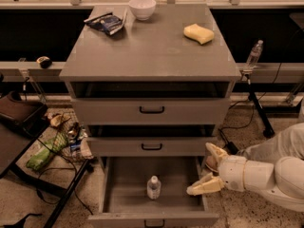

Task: Pick blue plastic bottle from bottom drawer and place on counter

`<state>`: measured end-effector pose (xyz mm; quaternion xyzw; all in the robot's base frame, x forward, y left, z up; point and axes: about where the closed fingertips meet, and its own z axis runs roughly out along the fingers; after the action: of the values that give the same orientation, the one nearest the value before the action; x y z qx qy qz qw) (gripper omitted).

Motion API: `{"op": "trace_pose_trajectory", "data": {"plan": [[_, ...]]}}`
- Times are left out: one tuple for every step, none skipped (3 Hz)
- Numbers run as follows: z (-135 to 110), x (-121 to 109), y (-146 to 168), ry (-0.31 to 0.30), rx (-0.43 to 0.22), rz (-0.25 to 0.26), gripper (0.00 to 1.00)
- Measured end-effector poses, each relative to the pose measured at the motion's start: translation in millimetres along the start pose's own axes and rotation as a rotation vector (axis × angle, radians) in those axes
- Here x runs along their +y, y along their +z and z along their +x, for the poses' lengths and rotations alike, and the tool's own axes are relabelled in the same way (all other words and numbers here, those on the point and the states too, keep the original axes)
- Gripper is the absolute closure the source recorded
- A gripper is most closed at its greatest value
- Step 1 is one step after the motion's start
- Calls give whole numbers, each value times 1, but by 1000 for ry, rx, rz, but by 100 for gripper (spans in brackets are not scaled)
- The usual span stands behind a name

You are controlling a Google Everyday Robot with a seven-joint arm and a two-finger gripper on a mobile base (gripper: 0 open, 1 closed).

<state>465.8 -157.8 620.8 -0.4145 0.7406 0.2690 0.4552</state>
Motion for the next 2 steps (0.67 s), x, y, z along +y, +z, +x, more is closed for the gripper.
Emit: {"op": "trace_pose_trajectory", "data": {"plan": [[0,0,4,-1,5,9,0],[19,-5,37,-11,-27,37,0]]}}
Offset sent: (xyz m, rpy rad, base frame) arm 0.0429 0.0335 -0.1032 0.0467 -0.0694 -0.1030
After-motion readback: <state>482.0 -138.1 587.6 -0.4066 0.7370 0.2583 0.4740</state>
